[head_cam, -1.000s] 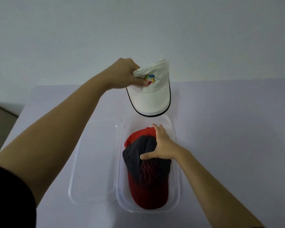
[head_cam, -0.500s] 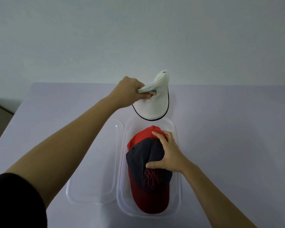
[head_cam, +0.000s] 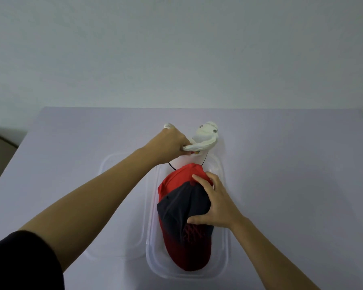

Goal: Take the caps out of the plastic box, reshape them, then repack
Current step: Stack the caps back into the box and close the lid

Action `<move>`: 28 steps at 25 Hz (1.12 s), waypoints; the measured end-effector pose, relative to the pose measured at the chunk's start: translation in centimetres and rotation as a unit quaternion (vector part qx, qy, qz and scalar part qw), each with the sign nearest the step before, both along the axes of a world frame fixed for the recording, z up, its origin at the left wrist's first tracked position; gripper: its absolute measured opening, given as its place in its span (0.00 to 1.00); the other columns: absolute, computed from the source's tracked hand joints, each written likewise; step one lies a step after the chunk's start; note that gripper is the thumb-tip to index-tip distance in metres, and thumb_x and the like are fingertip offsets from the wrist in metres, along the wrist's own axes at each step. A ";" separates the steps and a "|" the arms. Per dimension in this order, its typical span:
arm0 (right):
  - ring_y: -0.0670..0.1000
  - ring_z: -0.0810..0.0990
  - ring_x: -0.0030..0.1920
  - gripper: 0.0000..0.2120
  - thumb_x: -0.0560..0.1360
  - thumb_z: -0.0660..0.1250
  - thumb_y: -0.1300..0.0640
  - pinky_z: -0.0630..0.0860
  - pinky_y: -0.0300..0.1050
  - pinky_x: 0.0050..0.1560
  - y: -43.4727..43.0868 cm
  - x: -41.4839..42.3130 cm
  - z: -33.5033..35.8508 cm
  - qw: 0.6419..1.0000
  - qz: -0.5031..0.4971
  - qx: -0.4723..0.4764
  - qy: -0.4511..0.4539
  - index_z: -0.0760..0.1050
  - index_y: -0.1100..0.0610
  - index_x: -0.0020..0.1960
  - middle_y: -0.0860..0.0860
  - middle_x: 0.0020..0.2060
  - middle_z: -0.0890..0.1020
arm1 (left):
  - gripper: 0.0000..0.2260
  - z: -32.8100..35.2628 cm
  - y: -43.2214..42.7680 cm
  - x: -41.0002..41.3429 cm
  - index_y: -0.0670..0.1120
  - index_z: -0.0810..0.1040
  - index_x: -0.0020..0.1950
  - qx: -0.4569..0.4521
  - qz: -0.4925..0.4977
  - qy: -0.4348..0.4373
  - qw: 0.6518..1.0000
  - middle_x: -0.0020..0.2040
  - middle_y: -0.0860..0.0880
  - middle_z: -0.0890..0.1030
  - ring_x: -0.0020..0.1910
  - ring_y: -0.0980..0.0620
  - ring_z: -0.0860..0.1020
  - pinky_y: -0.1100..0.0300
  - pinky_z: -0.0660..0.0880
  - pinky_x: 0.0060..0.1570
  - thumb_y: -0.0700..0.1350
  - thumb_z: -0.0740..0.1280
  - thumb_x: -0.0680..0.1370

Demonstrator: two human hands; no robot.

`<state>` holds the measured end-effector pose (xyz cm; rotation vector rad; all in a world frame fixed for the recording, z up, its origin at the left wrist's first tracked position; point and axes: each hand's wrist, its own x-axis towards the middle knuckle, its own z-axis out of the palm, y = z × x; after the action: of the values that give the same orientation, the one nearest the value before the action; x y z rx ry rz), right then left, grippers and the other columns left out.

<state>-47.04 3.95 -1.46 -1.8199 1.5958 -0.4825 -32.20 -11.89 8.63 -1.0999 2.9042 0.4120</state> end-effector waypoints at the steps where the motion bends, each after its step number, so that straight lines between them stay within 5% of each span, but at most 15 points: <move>1: 0.41 0.51 0.69 0.51 0.55 0.65 0.25 0.59 0.49 0.71 0.1 0.0 -0.1 1.000 0.001 -0.013 0.003 0.49 0.37 0.72 0.36 0.67 0.49 | 0.12 0.2 0.4 -0.1 0.48 0.77 0.38 0.004 0.002 -0.003 1.000 0.36 0.46 0.77 0.40 0.46 0.75 0.71 0.54 0.32 0.52 0.64 0.78; 5: 0.43 0.54 0.67 0.48 0.56 0.62 0.23 0.61 0.45 0.66 0.5 0.3 -0.4 0.998 0.006 -0.068 0.003 0.46 0.35 0.69 0.40 0.66 0.50 | 0.11 0.8 1.6 -0.1 0.50 0.79 0.37 -0.014 -0.039 -0.004 0.999 0.32 0.48 0.76 0.35 0.46 0.74 0.66 0.56 0.30 0.51 0.65 0.78; 8: 0.49 0.60 0.66 0.47 0.58 0.60 0.23 0.65 0.49 0.65 0.8 0.2 -1.0 0.992 0.012 -0.125 -0.005 0.48 0.40 0.70 0.44 0.65 0.54 | 0.07 1.7 0.8 0.0 0.49 0.83 0.41 0.103 -0.016 -0.013 0.994 0.28 0.53 0.75 0.28 0.55 0.70 0.64 0.61 0.30 0.51 0.69 0.75; 11: 0.50 0.60 0.65 0.48 0.59 0.60 0.23 0.65 0.50 0.65 0.8 0.1 -1.3 0.990 0.010 -0.144 -0.011 0.49 0.41 0.71 0.44 0.65 0.55 | 0.12 1.5 -0.4 -0.3 0.56 0.75 0.30 0.201 -0.008 -0.022 0.979 0.24 0.55 0.70 0.23 0.57 0.66 0.67 0.60 0.27 0.50 0.71 0.73; 19: 0.51 0.63 0.61 0.50 0.57 0.67 0.27 0.72 0.53 0.62 0.8 -0.1 -2.0 0.978 0.008 -0.208 0.003 0.51 0.46 0.71 0.47 0.64 0.58 | 0.10 0.1 -0.5 -2.3 0.47 0.78 0.33 0.260 -0.006 -0.078 0.962 0.26 0.52 0.70 0.27 0.54 0.65 0.62 0.62 0.30 0.50 0.73 0.72; 23: 0.51 0.65 0.57 0.46 0.62 0.60 0.25 0.69 0.44 0.61 1.1 -0.1 -2.6 0.954 0.001 -0.298 0.028 0.55 0.51 0.70 0.52 0.62 0.61 | 0.11 1.5 0.2 -2.9 0.48 0.77 0.33 0.223 -0.049 -0.089 0.970 0.24 0.53 0.69 0.25 0.55 0.64 0.63 0.61 0.28 0.50 0.72 0.72; 28: 0.51 0.66 0.55 0.44 0.63 0.60 0.26 0.65 0.37 0.63 1.1 0.0 -2.8 0.939 0.021 -0.342 0.008 0.57 0.53 0.69 0.48 0.63 0.58 | 0.13 1.6 -0.3 -2.4 0.55 0.75 0.29 0.300 -0.031 -0.101 0.948 0.22 0.60 0.72 0.25 0.61 0.69 0.73 0.64 0.29 0.53 0.73 0.71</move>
<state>-47.09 5.09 -4.30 -2.3486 1.4970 -1.1103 -34.56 -12.17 10.20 -0.8811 2.3654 1.0224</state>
